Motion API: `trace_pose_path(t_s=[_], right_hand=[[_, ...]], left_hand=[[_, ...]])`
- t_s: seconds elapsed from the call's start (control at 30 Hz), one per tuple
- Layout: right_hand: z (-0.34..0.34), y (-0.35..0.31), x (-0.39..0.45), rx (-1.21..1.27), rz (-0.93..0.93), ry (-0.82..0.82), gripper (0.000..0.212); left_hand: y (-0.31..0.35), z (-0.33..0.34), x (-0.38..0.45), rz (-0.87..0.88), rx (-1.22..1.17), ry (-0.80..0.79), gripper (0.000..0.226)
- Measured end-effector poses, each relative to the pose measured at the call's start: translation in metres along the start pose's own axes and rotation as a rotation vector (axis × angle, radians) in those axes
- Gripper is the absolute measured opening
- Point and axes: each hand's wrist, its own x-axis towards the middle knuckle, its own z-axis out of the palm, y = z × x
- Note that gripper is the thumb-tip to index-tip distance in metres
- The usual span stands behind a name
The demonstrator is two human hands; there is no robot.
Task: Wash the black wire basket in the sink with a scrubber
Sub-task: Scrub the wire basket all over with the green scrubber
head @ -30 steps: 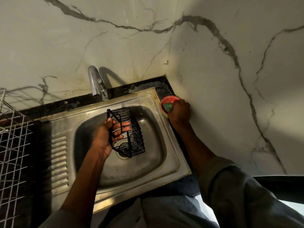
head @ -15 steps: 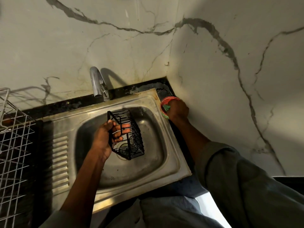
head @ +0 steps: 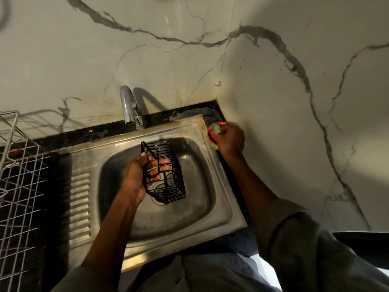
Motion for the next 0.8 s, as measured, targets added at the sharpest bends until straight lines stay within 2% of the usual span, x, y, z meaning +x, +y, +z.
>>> trace_pose_path(t_s=[0.07, 0.13, 0.2, 0.27, 0.37, 0.47, 0.53, 0.63, 0.73, 0.8], right_hand=[[-0.003, -0.008, -0.004, 0.270, 0.093, -0.053, 0.021], [-0.006, -0.020, -0.015, 0.494, 0.084, -0.124, 0.019], [-0.006, -0.040, -0.038, 0.678, 0.071, -0.244, 0.019], [-0.001, -0.058, -0.064, 0.739, 0.022, -0.350, 0.024], [0.012, -0.075, -0.094, 0.645, -0.114, -0.422, 0.020], [0.014, -0.081, -0.105, 0.604, -0.140, -0.429, 0.023], [0.011, -0.087, -0.110, 0.570, -0.182, -0.441, 0.022], [0.005, -0.089, -0.109, 0.373, -0.295, -0.411, 0.024], [-0.001, -0.093, -0.125, 0.093, -0.534, -0.351, 0.028], [-0.004, -0.091, -0.131, -0.001, -0.529, -0.275, 0.025]], left_hand=[[-0.001, -0.001, 0.001, -0.003, -0.019, -0.008, 0.033], [-0.001, 0.001, 0.001, -0.008, -0.041, -0.022, 0.031], [-0.001, 0.004, 0.001, -0.027, -0.065, -0.038, 0.036], [0.000, 0.009, -0.001, -0.053, -0.069, -0.041, 0.046], [0.002, 0.011, -0.003, -0.067, -0.051, -0.019, 0.058], [0.004, 0.015, -0.007, -0.093, -0.052, -0.078, 0.083], [0.005, 0.011, -0.010, -0.109, -0.065, -0.089, 0.088], [0.005, 0.011, -0.007, -0.140, -0.181, -0.090, 0.076], [0.004, 0.011, -0.011, -0.127, -0.218, -0.084, 0.057], [0.004, 0.012, -0.013, -0.113, -0.203, -0.079, 0.048]])
